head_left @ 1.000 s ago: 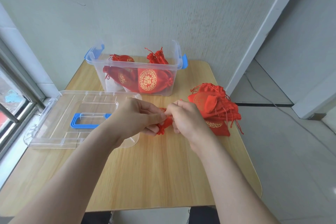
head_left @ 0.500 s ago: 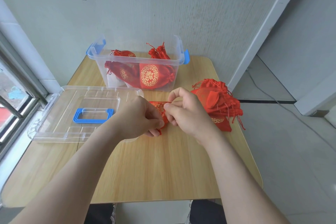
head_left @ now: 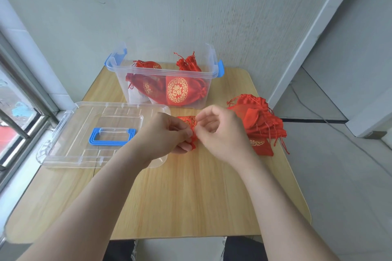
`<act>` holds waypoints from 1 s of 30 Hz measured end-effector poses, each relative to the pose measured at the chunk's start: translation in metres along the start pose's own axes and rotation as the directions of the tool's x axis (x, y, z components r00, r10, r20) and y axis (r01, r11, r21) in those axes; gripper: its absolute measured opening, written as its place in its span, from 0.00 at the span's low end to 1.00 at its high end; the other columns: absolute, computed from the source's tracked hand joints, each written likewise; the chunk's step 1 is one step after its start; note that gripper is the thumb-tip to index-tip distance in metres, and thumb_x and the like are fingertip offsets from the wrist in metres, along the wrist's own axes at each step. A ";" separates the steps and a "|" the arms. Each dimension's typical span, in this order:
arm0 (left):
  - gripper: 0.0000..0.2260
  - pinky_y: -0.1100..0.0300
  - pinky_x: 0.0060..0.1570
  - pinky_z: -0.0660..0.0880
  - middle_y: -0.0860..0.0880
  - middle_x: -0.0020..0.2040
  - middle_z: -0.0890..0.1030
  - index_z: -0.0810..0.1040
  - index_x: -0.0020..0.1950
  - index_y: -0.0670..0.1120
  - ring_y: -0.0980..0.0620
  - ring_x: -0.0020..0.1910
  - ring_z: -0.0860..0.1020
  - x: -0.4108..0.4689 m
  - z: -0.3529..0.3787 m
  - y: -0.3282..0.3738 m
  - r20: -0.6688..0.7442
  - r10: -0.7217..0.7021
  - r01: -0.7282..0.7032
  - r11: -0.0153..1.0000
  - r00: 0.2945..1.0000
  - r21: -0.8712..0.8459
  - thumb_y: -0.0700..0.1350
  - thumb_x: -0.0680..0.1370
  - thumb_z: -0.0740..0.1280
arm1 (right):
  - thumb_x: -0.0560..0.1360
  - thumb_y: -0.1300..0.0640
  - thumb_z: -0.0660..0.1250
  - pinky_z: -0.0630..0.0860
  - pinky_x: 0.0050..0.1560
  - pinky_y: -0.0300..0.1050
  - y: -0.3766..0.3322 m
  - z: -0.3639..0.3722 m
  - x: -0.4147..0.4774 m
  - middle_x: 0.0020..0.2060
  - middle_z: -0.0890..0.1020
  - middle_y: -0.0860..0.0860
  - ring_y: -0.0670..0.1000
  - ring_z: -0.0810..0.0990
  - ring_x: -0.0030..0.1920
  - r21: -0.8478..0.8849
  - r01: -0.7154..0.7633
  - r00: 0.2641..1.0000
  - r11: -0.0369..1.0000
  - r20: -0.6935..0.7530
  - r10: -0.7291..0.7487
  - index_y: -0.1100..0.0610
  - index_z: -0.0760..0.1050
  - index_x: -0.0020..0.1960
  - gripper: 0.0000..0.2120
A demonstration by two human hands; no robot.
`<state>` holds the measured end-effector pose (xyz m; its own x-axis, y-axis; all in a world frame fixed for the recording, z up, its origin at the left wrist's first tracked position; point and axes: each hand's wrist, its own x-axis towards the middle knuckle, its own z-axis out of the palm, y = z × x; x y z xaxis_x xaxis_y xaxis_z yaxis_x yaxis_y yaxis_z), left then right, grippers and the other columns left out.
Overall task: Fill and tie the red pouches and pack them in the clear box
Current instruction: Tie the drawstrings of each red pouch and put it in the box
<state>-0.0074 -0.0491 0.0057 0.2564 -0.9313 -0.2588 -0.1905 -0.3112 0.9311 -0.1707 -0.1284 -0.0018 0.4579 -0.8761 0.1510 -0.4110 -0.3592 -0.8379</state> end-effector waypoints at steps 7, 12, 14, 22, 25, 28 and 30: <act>0.08 0.52 0.51 0.86 0.38 0.42 0.87 0.86 0.49 0.37 0.42 0.48 0.88 0.001 -0.001 -0.002 -0.042 -0.036 0.035 0.999 0.998 -0.008 0.39 0.83 0.70 | 0.74 0.56 0.78 0.81 0.49 0.47 -0.003 0.012 -0.005 0.42 0.86 0.44 0.44 0.82 0.41 -0.236 0.229 0.973 0.945 0.084 -0.215 0.51 0.86 0.54 0.09; 0.08 0.56 0.49 0.86 0.39 0.43 0.88 0.86 0.50 0.36 0.43 0.48 0.88 -0.001 -0.003 0.000 -0.049 -0.066 0.063 0.997 0.997 -0.046 0.38 0.83 0.69 | 0.77 0.60 0.75 0.79 0.46 0.53 -0.001 0.016 -0.001 0.42 0.84 0.50 0.52 0.81 0.44 -0.318 0.342 0.940 0.884 0.130 -0.317 0.51 0.88 0.52 0.07; 0.08 0.58 0.47 0.86 0.37 0.44 0.88 0.86 0.50 0.35 0.43 0.47 0.88 0.000 -0.003 -0.001 -0.056 -0.088 0.084 0.994 0.995 -0.077 0.37 0.83 0.69 | 0.78 0.62 0.74 0.80 0.46 0.50 0.000 0.016 0.000 0.42 0.83 0.51 0.53 0.82 0.44 -0.342 0.360 0.933 0.868 0.125 -0.337 0.51 0.89 0.52 0.08; 0.05 0.57 0.44 0.85 0.42 0.42 0.88 0.86 0.50 0.40 0.50 0.39 0.86 0.001 0.004 0.006 -0.233 -0.125 0.115 0.992 0.964 -0.053 0.36 0.76 0.76 | 0.79 0.65 0.69 0.80 0.46 0.56 0.001 0.020 0.001 0.44 0.79 0.53 0.56 0.81 0.45 -0.413 0.370 0.928 0.832 0.127 -0.350 0.53 0.88 0.52 0.11; 0.13 0.60 0.41 0.80 0.49 0.39 0.88 0.82 0.54 0.46 0.56 0.37 0.86 0.000 0.004 0.008 -0.270 -0.055 0.069 0.997 0.961 0.045 0.37 0.73 0.79 | 0.79 0.65 0.70 0.80 0.48 0.54 -0.001 0.017 -0.002 0.45 0.80 0.53 0.56 0.80 0.47 -0.418 0.358 0.933 0.835 0.126 -0.337 0.53 0.88 0.52 0.11; 0.12 0.59 0.43 0.83 0.52 0.36 0.87 0.81 0.52 0.44 0.58 0.35 0.85 -0.003 0.010 0.011 -0.306 0.071 -0.016 0.983 0.949 0.181 0.37 0.71 0.77 | 0.76 0.65 0.69 0.79 0.48 0.54 -0.003 0.018 -0.001 0.43 0.83 0.52 0.55 0.81 0.46 -0.417 0.332 0.942 0.846 0.112 -0.315 0.53 0.87 0.48 0.11; 0.11 0.64 0.39 0.81 0.52 0.34 0.87 0.81 0.48 0.45 0.60 0.35 0.84 -0.005 0.013 0.013 -0.349 0.163 -0.062 0.957 0.923 0.283 0.38 0.69 0.77 | 0.74 0.65 0.68 0.81 0.44 0.53 -0.005 0.019 -0.001 0.39 0.85 0.52 0.56 0.83 0.43 -0.366 0.270 0.962 0.891 0.064 -0.266 0.54 0.86 0.44 0.10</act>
<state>-0.0237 -0.0509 0.0153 0.5365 -0.8439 0.0029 -0.4668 -0.2939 0.8341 -0.1542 -0.1202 -0.0081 0.6001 -0.7267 0.3343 -0.5306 -0.6744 -0.5134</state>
